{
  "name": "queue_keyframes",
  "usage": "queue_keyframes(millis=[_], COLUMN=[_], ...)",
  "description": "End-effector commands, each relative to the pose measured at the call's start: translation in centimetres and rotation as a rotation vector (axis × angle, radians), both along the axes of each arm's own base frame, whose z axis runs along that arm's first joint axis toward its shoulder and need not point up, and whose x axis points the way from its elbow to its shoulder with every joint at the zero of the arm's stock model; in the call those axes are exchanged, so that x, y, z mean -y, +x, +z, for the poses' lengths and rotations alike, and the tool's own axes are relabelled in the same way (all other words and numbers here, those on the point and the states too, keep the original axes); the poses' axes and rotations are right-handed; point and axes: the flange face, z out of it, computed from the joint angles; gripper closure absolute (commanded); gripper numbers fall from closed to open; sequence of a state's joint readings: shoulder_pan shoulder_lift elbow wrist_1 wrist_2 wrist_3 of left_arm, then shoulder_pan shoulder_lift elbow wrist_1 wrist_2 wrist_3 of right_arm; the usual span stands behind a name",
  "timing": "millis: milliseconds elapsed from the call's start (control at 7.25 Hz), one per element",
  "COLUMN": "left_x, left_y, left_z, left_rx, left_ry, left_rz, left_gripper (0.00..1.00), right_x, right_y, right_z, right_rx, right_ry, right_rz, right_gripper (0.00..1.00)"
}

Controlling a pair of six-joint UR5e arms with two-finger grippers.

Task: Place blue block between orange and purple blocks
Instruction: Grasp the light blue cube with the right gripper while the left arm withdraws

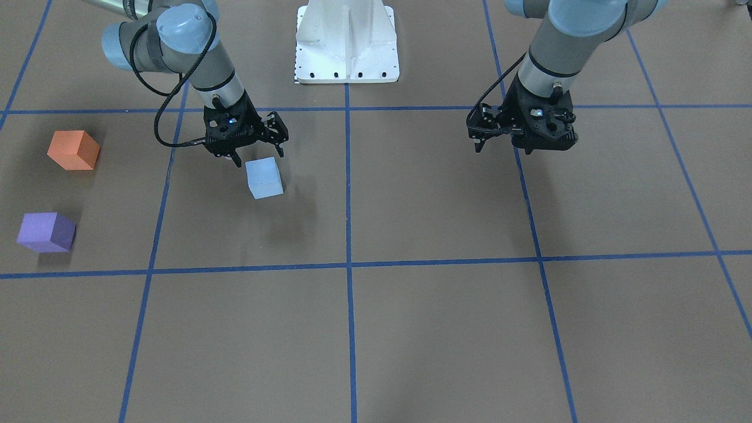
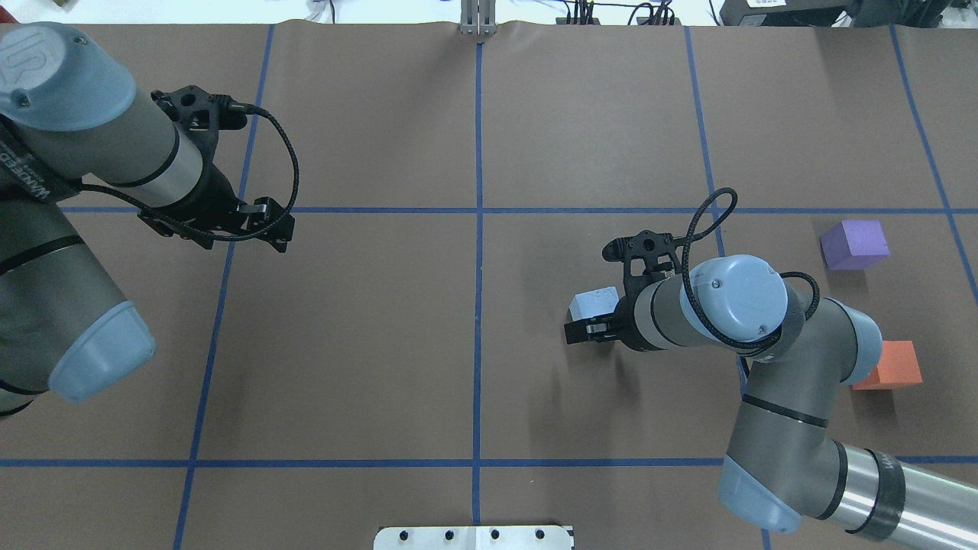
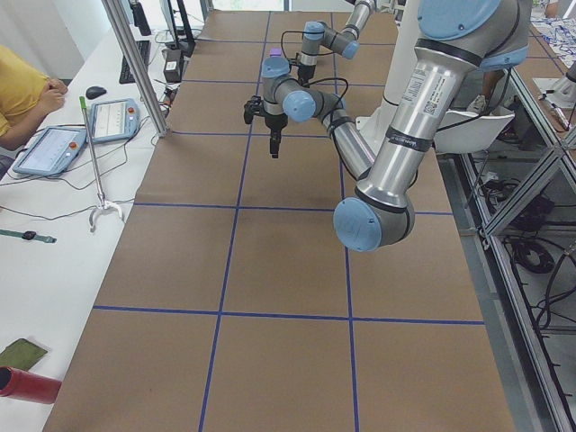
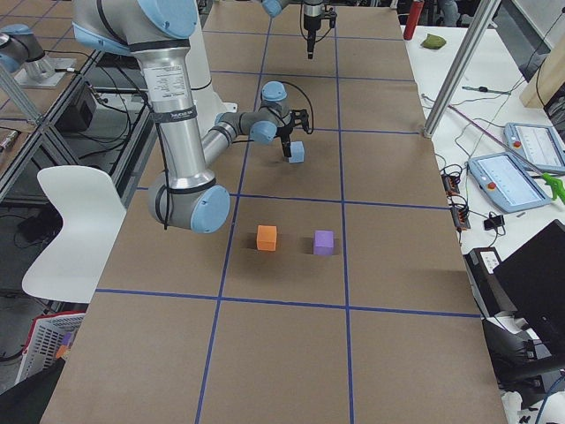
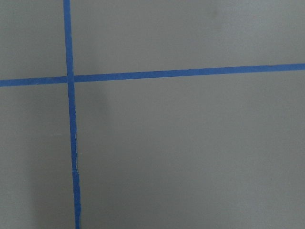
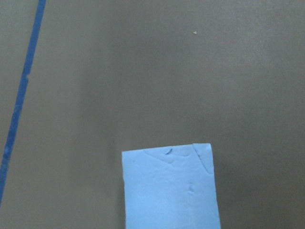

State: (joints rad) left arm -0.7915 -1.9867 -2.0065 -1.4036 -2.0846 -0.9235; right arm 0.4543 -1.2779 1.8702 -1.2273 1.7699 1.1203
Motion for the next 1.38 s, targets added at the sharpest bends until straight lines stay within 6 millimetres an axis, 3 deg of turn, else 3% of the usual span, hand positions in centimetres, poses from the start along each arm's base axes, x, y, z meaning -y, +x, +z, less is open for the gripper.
queue_keyframes(millis=[0,552,966,1103,1241], left_x=[0.0,0.0,0.0,0.0,0.0], left_y=[0.0,0.0,0.0,0.0,0.0], left_z=[0.0,0.0,0.0,0.0,0.0], left_rx=[0.0,-0.001,0.001,0.001,0.001], left_ry=[0.0,0.001,0.001,0.001,0.001], left_rz=[0.0,0.0,-0.001,-0.001,-0.001], left_gripper=[0.0,0.0,0.0,0.0,0.0], right_x=[0.3,1.8,2.7,2.7,2.8], right_y=[-0.2,-2.5,-2.6,-2.6,-2.5], right_z=[0.5,0.5,1.8,1.8,1.7], right_rx=[-0.023,-0.048,-0.081,-0.079,-0.08], right_ry=[0.043,0.086,0.113,0.113,0.113], right_rz=[-0.024,-0.052,-0.071,-0.071,-0.068], right_gripper=[0.01,0.02,0.05,0.11,0.27])
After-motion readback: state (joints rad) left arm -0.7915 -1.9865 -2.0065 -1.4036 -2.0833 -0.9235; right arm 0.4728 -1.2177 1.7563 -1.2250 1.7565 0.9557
